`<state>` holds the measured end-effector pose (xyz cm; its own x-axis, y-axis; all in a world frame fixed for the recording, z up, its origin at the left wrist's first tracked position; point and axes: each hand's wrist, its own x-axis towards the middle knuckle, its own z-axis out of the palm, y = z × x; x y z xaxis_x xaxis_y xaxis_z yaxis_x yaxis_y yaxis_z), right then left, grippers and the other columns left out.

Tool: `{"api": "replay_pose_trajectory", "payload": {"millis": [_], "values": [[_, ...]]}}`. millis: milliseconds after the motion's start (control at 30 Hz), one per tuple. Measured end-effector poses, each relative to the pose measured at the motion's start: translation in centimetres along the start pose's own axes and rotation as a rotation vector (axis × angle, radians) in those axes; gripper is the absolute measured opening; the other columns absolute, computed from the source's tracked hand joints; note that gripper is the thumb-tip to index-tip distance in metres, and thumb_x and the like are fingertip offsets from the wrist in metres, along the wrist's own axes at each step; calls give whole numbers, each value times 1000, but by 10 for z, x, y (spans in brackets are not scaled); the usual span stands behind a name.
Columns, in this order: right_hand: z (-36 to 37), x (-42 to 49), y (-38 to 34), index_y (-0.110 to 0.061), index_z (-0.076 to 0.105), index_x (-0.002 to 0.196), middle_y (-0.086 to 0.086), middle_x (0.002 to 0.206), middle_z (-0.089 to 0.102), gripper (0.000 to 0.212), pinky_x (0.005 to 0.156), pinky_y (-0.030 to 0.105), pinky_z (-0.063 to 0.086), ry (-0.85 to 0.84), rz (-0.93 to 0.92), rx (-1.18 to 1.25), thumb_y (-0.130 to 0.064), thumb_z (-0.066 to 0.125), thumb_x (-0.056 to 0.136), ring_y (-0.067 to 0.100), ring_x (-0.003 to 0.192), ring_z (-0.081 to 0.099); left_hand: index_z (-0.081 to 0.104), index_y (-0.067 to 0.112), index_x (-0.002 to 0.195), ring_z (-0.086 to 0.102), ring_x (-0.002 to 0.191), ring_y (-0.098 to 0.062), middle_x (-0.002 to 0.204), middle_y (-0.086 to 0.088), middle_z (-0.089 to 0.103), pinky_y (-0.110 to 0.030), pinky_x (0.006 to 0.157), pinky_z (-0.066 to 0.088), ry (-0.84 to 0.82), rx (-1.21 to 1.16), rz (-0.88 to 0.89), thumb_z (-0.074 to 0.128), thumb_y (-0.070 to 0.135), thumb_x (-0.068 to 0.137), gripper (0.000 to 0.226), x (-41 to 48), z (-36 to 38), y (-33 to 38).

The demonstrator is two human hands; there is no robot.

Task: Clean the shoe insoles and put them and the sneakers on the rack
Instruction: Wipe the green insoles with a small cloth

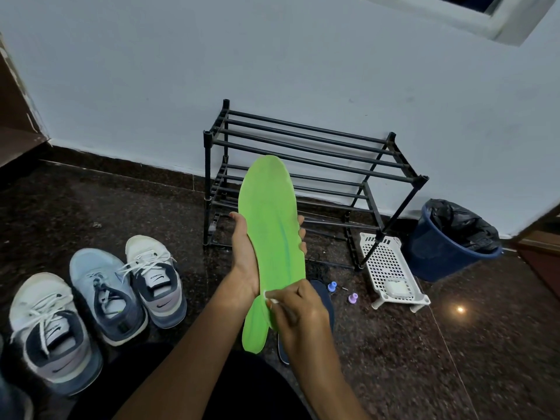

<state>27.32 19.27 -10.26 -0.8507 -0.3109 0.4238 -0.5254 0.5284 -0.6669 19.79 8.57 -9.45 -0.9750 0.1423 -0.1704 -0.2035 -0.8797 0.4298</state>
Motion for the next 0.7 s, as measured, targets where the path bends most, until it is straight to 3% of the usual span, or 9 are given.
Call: {"api": "replay_pose_trajectory", "payload": {"millis": [167,267,433,533,700], "values": [[0,24,4,-6,71,85,-4,78,48,19,66,13,38,28,47,-33,-15,55,80,17,75,54,53,-1,127,60,78,-27,104,-18,64,-33,66,53,-1,13,-4,9,82,80,105,1,1,-3],[-1,39,5,-4,71,87,-5,79,46,20,68,10,36,45,56,-40,-12,54,81,14,75,52,61,3,117,65,85,-29,104,-19,68,-37,73,57,63,87,34,9,76,85,95,0,-2,-3],[3,25,2,-5,71,86,-5,77,46,18,66,11,36,38,20,-35,-12,56,79,15,73,53,53,-2,127,62,74,-27,103,-19,64,-32,65,55,48,41,14,10,81,80,105,-2,-2,0],[2,7,-3,-8,71,88,-7,77,46,16,63,3,34,-7,-10,1,-13,57,81,8,70,51,60,-2,116,57,67,-26,96,-17,61,-30,63,49,6,16,1,9,85,76,108,0,-3,1],[0,22,0,-7,71,87,-4,78,48,16,67,7,36,7,17,-10,-12,58,81,14,73,54,61,0,115,60,79,-27,104,-17,65,-33,66,53,12,16,14,10,82,79,103,1,-2,-1]]}}
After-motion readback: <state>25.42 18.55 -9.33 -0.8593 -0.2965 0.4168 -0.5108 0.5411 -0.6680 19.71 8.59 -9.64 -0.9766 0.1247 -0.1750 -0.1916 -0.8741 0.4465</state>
